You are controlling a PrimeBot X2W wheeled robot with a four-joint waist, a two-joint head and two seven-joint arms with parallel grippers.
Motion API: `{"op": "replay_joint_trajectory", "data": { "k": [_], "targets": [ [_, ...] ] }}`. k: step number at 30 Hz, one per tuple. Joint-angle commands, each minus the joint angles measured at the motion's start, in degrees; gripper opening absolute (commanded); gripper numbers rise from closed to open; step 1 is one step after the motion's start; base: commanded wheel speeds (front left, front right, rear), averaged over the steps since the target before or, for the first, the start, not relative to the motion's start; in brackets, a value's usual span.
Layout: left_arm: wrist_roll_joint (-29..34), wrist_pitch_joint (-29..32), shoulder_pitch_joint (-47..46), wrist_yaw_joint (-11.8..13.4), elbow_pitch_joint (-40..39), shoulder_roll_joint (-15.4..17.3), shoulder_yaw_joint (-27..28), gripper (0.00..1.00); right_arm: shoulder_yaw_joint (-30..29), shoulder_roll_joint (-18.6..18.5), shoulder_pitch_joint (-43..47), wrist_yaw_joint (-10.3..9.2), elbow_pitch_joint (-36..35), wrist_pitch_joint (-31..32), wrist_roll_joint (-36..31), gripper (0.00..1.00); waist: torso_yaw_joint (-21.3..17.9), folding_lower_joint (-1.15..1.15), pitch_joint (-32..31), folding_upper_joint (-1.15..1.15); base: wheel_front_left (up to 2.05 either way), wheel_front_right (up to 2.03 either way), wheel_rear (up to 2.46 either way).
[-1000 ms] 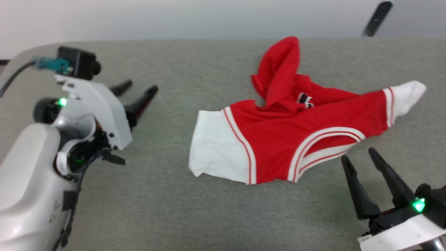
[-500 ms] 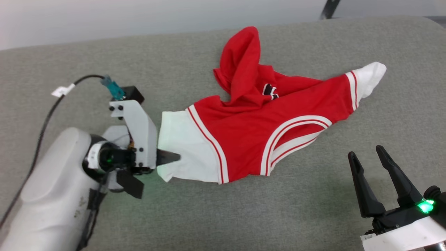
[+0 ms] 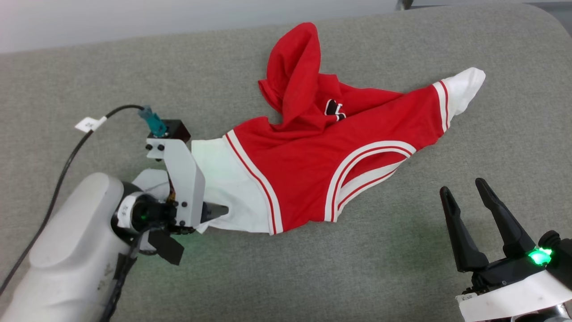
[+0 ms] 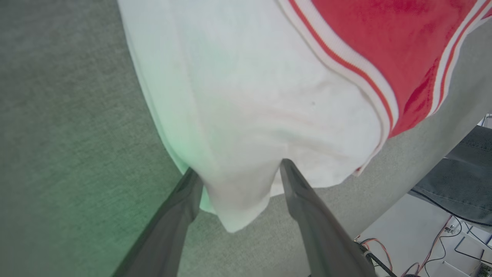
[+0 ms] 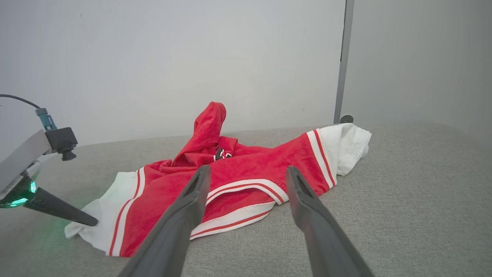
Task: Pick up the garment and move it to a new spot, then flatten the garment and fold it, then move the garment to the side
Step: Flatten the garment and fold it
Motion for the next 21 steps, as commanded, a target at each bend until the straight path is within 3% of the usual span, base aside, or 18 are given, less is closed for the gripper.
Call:
{"op": "replay_joint_trajectory", "data": {
  "k": [1,4,6,14,15,16,17,18,21],
  "targets": [
    [0.3,-0.3,0.8,-0.1,1.0,0.1,-0.4,1.00,0.0,-0.1,-0.4,-0.09,0.2,-0.4,0.2,1.00,-0.3,0.00,0.3,0.00,0.00,0.00,0.00],
    [2.0,-1.4,0.6,-1.2,1.7,1.3,-1.3,1.00,0.2,-0.1,-0.6,-0.09,0.3,-0.5,0.7,1.00,-0.5,0.00,0.5,0.00,0.00,0.00,0.00],
    [-0.2,-1.5,1.1,-0.4,2.4,-0.3,0.1,1.00,0.3,-0.1,-0.6,-0.09,0.4,-0.6,0.8,1.00,-0.5,0.00,0.6,0.00,0.00,0.00,0.00],
    [-4.5,0.8,2.5,-1.2,2.3,-3.6,0.1,1.00,-0.1,-0.5,-1.1,-0.09,0.7,-0.4,1.5,1.00,-0.3,0.00,0.9,0.00,0.00,0.00,0.00],
    [-4.5,0.9,2.4,-1.2,2.2,-3.6,0.0,0.92,-0.1,-0.7,-1.2,-0.09,0.7,-0.4,1.6,1.00,-0.3,0.00,1.0,0.00,0.00,0.00,0.00],
    [-4.1,0.9,2.2,-1.2,2.1,-3.5,-0.1,0.64,-0.1,-0.8,-1.3,-0.09,0.7,-0.3,1.7,1.00,-0.3,0.00,1.1,0.00,0.00,0.00,0.00],
    [-3.7,0.5,2.0,-1.3,2.1,-3.4,-0.2,0.27,-0.1,-1.1,-1.5,-0.09,0.8,-0.2,1.8,1.00,-0.3,0.00,1.3,0.00,0.00,0.00,0.00],
    [-3.4,0.1,1.9,-1.3,2.2,-3.3,-0.3,0.00,-0.2,-1.4,-1.9,-0.09,1.0,0.3,1.9,1.00,-0.3,0.00,1.3,0.00,0.00,0.00,0.00],
    [-2.7,-0.9,1.2,-1.6,2.6,-3.2,-0.3,0.00,-1.0,-3.2,-3.8,-0.09,2.4,3.3,2.3,1.00,-0.3,0.00,1.6,0.00,0.00,0.00,0.00]
  ]
}}
